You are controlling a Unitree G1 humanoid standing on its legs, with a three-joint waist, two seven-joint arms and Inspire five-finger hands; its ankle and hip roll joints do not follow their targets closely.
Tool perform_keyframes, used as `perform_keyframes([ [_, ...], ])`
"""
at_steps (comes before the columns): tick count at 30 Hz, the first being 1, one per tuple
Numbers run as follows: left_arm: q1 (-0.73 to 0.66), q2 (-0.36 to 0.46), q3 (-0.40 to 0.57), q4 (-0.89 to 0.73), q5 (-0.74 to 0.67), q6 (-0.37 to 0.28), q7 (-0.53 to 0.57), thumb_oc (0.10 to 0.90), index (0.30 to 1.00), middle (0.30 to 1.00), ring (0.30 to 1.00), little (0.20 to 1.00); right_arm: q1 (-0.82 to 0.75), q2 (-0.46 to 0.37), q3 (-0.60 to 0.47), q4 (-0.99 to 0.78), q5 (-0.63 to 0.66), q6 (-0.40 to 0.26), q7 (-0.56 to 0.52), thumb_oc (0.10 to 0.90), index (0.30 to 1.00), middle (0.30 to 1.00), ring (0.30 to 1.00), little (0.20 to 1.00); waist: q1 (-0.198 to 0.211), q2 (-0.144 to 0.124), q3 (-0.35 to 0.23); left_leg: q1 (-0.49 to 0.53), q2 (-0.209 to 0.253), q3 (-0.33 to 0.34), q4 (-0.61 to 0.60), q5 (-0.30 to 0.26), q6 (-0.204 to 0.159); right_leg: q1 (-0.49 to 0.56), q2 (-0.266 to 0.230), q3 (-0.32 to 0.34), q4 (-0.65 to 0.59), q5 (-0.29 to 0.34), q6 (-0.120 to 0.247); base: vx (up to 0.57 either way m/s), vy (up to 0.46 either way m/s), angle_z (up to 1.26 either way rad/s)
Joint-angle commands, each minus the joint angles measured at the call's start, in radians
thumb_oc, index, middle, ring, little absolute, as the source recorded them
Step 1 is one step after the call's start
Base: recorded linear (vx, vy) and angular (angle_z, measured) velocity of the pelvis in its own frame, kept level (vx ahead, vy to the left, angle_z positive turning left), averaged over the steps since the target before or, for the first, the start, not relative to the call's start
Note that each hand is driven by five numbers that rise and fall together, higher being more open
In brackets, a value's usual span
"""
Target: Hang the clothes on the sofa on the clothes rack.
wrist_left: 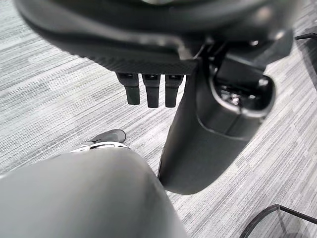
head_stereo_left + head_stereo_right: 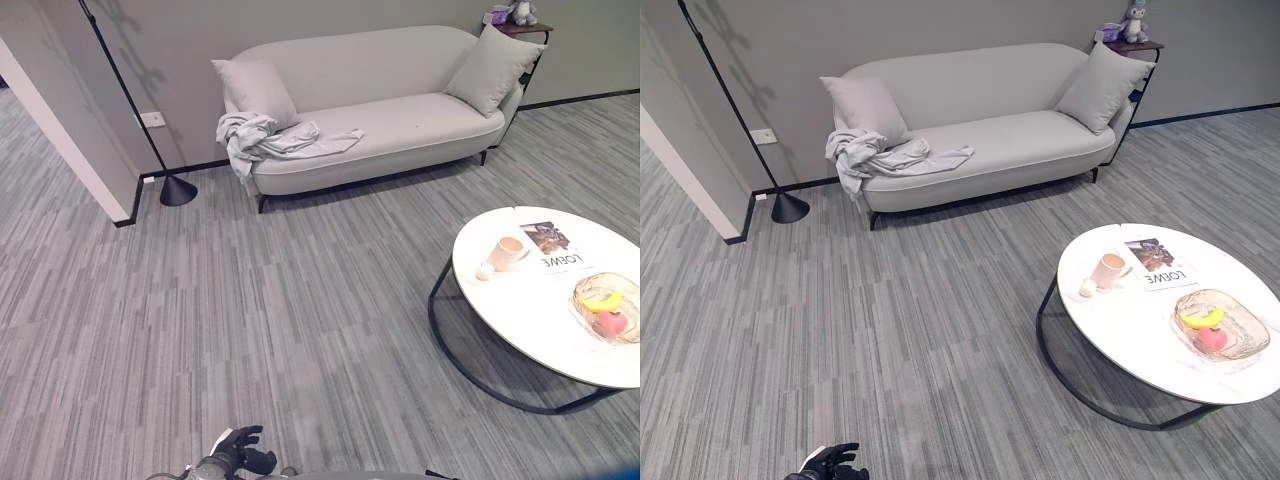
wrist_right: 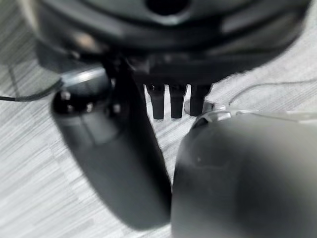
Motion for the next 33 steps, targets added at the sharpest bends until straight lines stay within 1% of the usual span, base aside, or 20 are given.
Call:
perform_keyframes([
  [1,0.013,-0.032,-0.034,0.094,0.042,0.007,-0.002,0.800,0.900,0.900,0.900,0.900,-0.024,0.046,0.010,0.042,-0.034,-0.011,0.014,0.800,0.900,0.900,0.900,0.900,0.025,-0.017,-0.004,-0.052,-0.072,-0.121,0.004,-0.102,0.050,-0.005,-0.017,0.011,-0.015,0.062,-0.016,0.00,-0.059,0.11],
  [4,0.012,-0.030,-0.022,0.095,0.030,0.007,-0.001,0.800,0.900,0.900,0.900,0.900,-0.024,0.045,0.011,0.048,-0.041,-0.009,0.014,0.800,0.900,0.900,0.900,0.900,0.022,-0.016,-0.006,-0.054,-0.070,-0.140,0.004,-0.097,0.045,0.006,-0.013,-0.006,-0.015,0.047,-0.023,0.00,-0.098,0.24],
  [8,0.019,-0.031,0.007,0.118,0.009,0.015,-0.012,0.800,0.900,0.900,0.900,0.900,-0.027,0.049,0.022,0.060,-0.065,-0.008,0.024,0.800,0.900,0.900,0.900,0.900,0.031,-0.014,-0.016,-0.056,-0.071,-0.172,0.004,-0.091,0.038,0.023,-0.007,-0.035,-0.015,0.027,-0.028,0.01,-0.079,0.24],
  [10,0.032,-0.037,0.017,0.125,0.004,0.016,-0.023,0.800,0.900,0.900,0.900,0.900,-0.036,0.049,0.031,0.063,-0.088,-0.008,0.023,0.800,0.900,0.900,0.900,0.900,0.041,-0.008,-0.027,-0.054,-0.074,-0.186,0.004,-0.091,0.038,0.032,-0.009,-0.051,-0.015,0.021,-0.028,0.03,-0.031,0.28],
  [15,0.045,-0.041,0.021,0.119,-0.005,0.012,-0.032,0.800,0.900,0.900,0.900,0.900,-0.039,0.050,0.035,0.059,-0.104,-0.011,0.020,0.800,0.900,0.900,0.900,0.900,0.054,0.001,-0.040,-0.045,-0.081,-0.205,0.004,-0.095,0.042,0.045,-0.013,-0.065,-0.015,0.016,-0.026,0.04,0.017,0.17],
  [17,0.046,-0.043,0.005,0.116,0.019,0.009,-0.033,0.800,0.900,0.900,0.900,0.900,-0.044,0.046,0.038,0.061,-0.119,-0.012,0.016,0.800,0.900,0.900,0.900,0.900,0.059,0.007,-0.046,-0.039,-0.087,-0.211,0.004,-0.099,0.044,0.051,-0.017,-0.071,-0.015,0.016,-0.022,0.03,0.045,0.08],
  [19,0.045,-0.044,-0.008,0.111,0.036,0.006,-0.034,0.800,0.900,0.900,0.900,0.900,-0.036,0.043,0.042,0.059,-0.137,-0.012,0.017,0.800,0.900,0.900,0.900,0.900,0.056,0.009,-0.047,-0.035,-0.088,-0.209,0.004,-0.103,0.045,0.051,-0.021,-0.071,-0.015,0.019,-0.019,0.02,0.038,0.08],
  [22,0.041,-0.044,-0.024,0.108,0.055,0.007,-0.033,0.800,0.900,0.900,0.900,0.900,-0.036,0.041,0.050,0.060,-0.158,-0.012,0.014,0.800,0.900,0.900,0.900,0.900,0.054,0.009,-0.047,-0.029,-0.089,-0.205,0.004,-0.107,0.047,0.053,-0.023,-0.068,-0.015,0.023,-0.016,0.01,0.010,0.01],
  [23,0.035,-0.043,-0.044,0.105,0.084,0.009,-0.033,0.800,0.900,0.900,0.900,0.900,-0.039,0.039,0.061,0.061,-0.181,-0.009,0.014,0.800,0.900,0.900,0.900,0.900,0.053,0.009,-0.047,-0.026,-0.091,-0.203,0.004,-0.112,0.050,0.055,-0.027,-0.064,-0.015,0.024,-0.015,0.00,0.000,0.00],
  [27,0.024,-0.041,-0.073,0.099,0.127,0.012,-0.033,0.800,0.900,0.900,0.900,0.900,-0.044,0.038,0.081,0.054,-0.210,-0.006,0.015,0.800,0.900,0.900,0.900,0.900,0.051,0.008,-0.047,-0.016,-0.095,-0.200,0.004,-0.121,0.055,0.061,-0.033,-0.057,-0.015,0.025,-0.011,0.02,0.015,-0.01],
  [31,0.024,-0.041,-0.073,0.099,0.127,0.012,-0.033,0.800,0.900,0.900,0.900,0.900,-0.044,0.038,0.081,0.054,-0.210,-0.006,0.015,0.800,0.900,0.900,0.900,0.900,0.051,0.008,-0.046,-0.016,-0.095,-0.199,0.004,-0.121,0.055,0.061,-0.033,-0.056,-0.015,0.025,-0.011,0.01,0.015,0.00],
  [32,0.017,-0.046,-0.105,0.088,0.158,0.012,-0.042,0.800,0.900,0.900,0.900,0.900,-0.047,0.041,0.094,0.050,-0.234,-0.004,0.017,0.800,0.900,0.900,0.900,0.900,0.045,0.008,-0.045,-0.011,-0.098,-0.195,0.004,-0.125,0.059,0.061,-0.037,-0.053,-0.015,0.031,-0.006,0.06,0.109,0.00],
  [33,0.013,-0.047,-0.117,0.085,0.169,0.014,-0.042,0.800,0.900,0.900,0.900,0.900,-0.052,0.039,0.095,0.052,-0.243,-0.002,0.016,0.800,0.900,0.900,0.900,0.900,0.043,0.011,-0.042,-0.013,-0.100,-0.195,0.004,-0.126,0.062,0.058,-0.040,-0.051,-0.015,0.036,-0.005,0.08,0.137,-0.01],
])
